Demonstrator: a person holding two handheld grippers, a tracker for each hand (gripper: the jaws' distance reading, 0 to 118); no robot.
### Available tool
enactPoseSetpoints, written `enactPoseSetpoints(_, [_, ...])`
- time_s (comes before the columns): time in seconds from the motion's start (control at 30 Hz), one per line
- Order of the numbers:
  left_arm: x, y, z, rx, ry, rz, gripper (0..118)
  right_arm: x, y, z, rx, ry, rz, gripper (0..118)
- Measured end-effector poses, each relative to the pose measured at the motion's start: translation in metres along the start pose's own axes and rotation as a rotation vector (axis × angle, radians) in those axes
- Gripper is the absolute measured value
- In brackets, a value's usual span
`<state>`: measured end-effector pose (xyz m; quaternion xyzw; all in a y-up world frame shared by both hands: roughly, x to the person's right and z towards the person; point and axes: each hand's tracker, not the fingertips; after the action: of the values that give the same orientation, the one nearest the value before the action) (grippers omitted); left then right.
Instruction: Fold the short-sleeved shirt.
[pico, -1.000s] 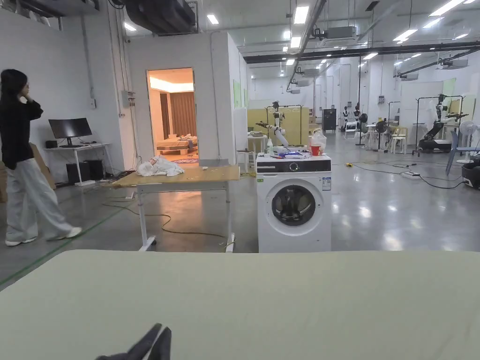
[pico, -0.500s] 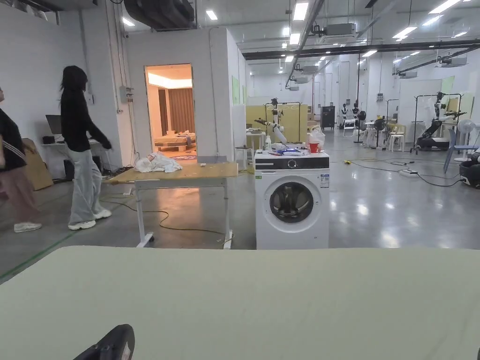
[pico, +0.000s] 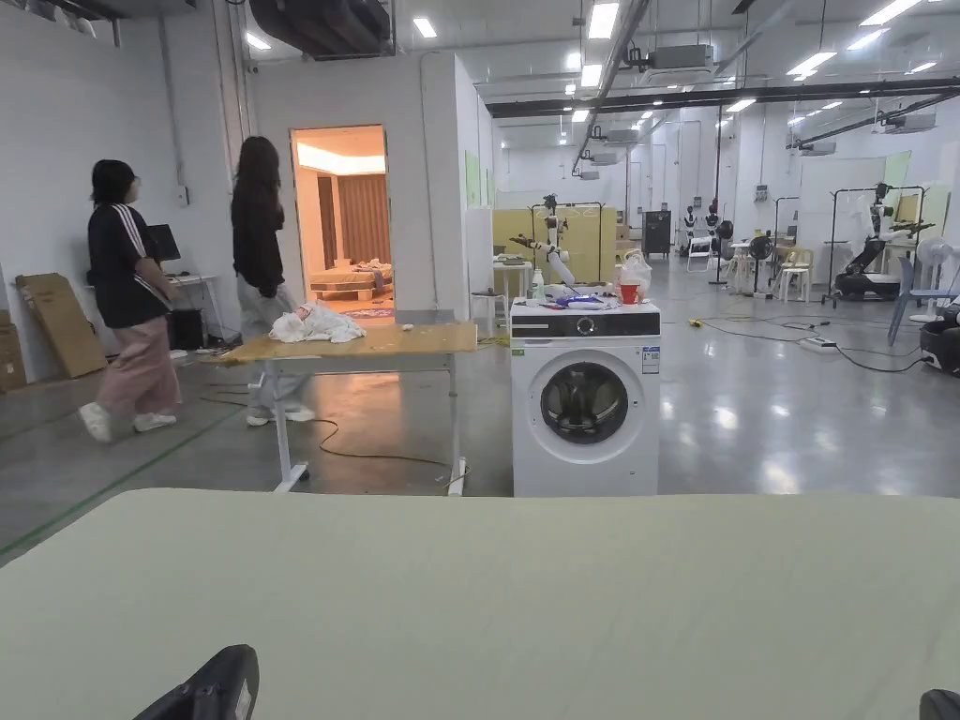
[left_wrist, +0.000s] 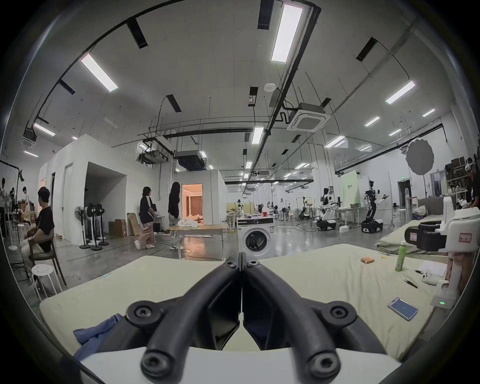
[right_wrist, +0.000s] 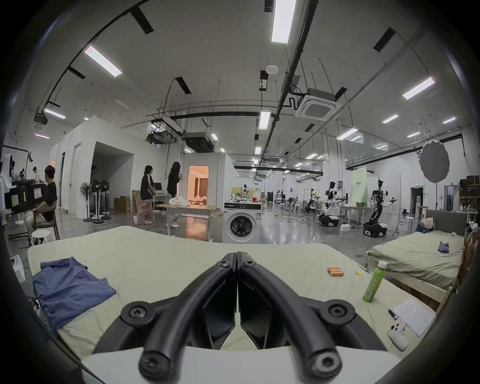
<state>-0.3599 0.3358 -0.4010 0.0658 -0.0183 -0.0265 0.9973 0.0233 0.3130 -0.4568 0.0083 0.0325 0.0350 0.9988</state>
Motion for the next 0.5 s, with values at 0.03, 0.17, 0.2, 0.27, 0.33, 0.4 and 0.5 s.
enactPoseSetpoints(0.03, [0.000, 0.000, 0.000, -0.003, 0.002, -0.005, 0, -0.001, 0.002, 0.000, -0.006, 0.001, -0.002, 0])
enactPoseSetpoints(0.17, [-0.003, -0.001, 0.002, -0.008, 0.009, -0.005, 0, -0.004, 0.001, -0.001, -0.010, 0.021, -0.008, 0])
enactPoseSetpoints(0.2, [-0.004, -0.001, 0.004, -0.009, 0.014, -0.007, 0, -0.005, 0.001, -0.001, -0.009, 0.026, -0.005, 0])
enactPoseSetpoints(0.27, [-0.009, -0.001, 0.008, -0.014, 0.039, -0.018, 0, -0.011, 0.001, -0.002, -0.008, 0.046, 0.001, 0])
enactPoseSetpoints(0.33, [-0.018, -0.001, 0.015, -0.026, 0.059, -0.023, 0, -0.019, 0.000, -0.005, -0.003, 0.096, -0.008, 0])
enactPoseSetpoints(0.4, [-0.028, 0.001, 0.025, -0.041, 0.097, -0.020, 0, -0.035, 0.000, -0.010, 0.005, 0.149, 0.001, 0])
enactPoseSetpoints(0.5, [-0.042, 0.002, 0.048, -0.048, 0.164, -0.027, 0, -0.063, -0.002, -0.021, 0.008, 0.260, 0.003, 0])
